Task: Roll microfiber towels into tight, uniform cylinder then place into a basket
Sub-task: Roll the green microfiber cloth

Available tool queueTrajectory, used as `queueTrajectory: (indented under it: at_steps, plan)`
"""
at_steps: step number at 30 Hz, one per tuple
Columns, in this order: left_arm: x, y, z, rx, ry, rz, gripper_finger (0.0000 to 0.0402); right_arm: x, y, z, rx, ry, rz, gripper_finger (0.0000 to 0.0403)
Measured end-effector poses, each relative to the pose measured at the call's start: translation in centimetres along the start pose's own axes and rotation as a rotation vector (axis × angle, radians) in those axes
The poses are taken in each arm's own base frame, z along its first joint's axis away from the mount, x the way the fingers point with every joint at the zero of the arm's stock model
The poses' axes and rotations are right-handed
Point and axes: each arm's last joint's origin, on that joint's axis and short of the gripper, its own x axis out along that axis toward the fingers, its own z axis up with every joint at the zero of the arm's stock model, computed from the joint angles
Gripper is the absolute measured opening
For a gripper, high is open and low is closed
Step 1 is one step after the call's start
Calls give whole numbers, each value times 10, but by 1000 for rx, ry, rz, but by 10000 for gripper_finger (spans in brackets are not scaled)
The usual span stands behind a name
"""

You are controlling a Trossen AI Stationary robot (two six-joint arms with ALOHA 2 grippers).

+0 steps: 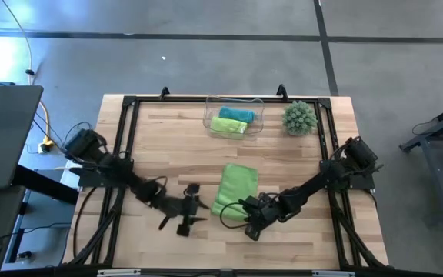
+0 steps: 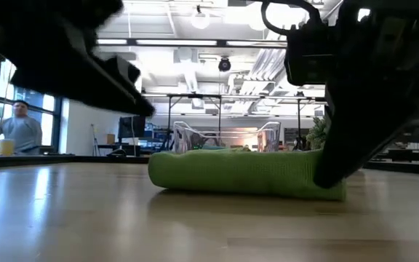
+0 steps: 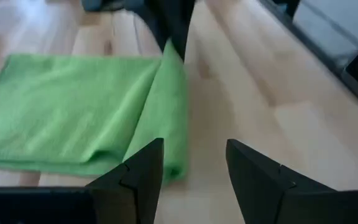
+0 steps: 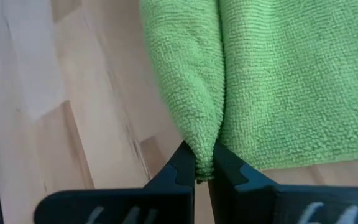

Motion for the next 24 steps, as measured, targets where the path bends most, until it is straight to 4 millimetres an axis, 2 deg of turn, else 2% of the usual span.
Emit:
queueTrajectory:
  at_steps: [2,5,8,11,14,18,24]
  plan:
    - [4,14,-1,23,10,27,163,0,0,-1,-3,8,1,0]
    - [10,28,2,155,24,46,163,-1,0,-3,-13,23,-7,0]
    - [19,35,2,260,69,-2,167,-1,1,-5,-17,41,-5,0]
    - [28,32,8,280,113,-76,174,-2,1,-7,-22,62,1,0]
    - [39,29,4,360,213,-106,181,-2,1,-8,-25,68,-3,0]
    - [56,24,6,476,247,-57,183,-2,1,-8,-24,72,1,0]
    - [75,20,10,481,265,-61,182,-2,2,-8,-28,71,7,0]
